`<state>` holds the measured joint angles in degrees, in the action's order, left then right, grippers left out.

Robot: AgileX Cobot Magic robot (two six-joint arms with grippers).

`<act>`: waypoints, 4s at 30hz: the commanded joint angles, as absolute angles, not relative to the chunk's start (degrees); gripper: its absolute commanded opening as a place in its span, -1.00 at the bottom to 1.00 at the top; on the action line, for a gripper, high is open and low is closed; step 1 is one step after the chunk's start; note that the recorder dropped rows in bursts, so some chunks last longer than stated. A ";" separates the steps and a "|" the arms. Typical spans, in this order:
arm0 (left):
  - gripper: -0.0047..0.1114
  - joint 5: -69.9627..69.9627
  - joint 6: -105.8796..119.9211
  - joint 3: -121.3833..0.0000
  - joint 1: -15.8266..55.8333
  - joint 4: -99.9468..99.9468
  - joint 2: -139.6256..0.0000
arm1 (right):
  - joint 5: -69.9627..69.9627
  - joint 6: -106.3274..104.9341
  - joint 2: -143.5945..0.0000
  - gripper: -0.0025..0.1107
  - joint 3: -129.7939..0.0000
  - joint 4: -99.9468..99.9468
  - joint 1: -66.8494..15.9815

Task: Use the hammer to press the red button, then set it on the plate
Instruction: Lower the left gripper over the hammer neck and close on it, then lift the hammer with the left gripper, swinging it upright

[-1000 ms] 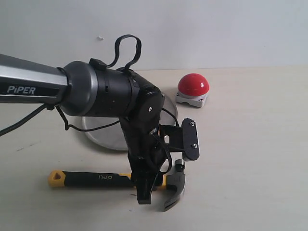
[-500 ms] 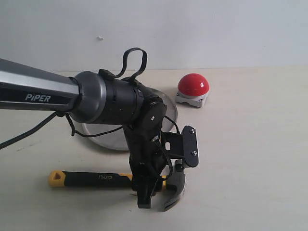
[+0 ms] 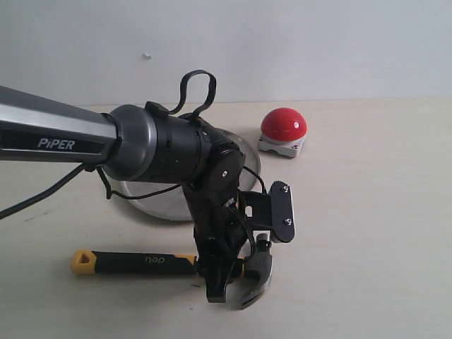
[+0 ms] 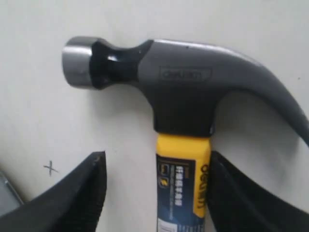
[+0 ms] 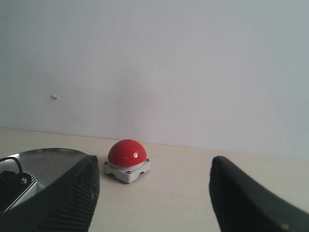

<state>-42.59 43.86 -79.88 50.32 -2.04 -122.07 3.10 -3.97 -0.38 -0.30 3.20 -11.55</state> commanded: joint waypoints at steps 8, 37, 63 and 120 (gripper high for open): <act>-0.02 -44.99 43.74 -80.11 50.87 -2.09 -122.59 | 2.26 -4.38 0.00 0.17 0.00 3.14 -11.68; -0.92 -49.43 44.58 -80.11 50.87 1.34 -122.59 | 2.26 -4.38 0.00 0.17 0.00 3.16 -11.68; -0.92 -66.56 36.82 -91.15 50.73 13.53 -114.16 | 2.26 -4.38 0.00 0.17 0.00 2.87 -11.68; -0.92 -57.61 83.66 -53.97 19.43 99.95 -96.11 | 2.26 -4.38 0.00 0.17 0.00 3.17 -11.68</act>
<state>-54.57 84.38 -53.78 19.57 96.91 -97.35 2.87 -3.97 -0.38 -0.30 3.20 -11.55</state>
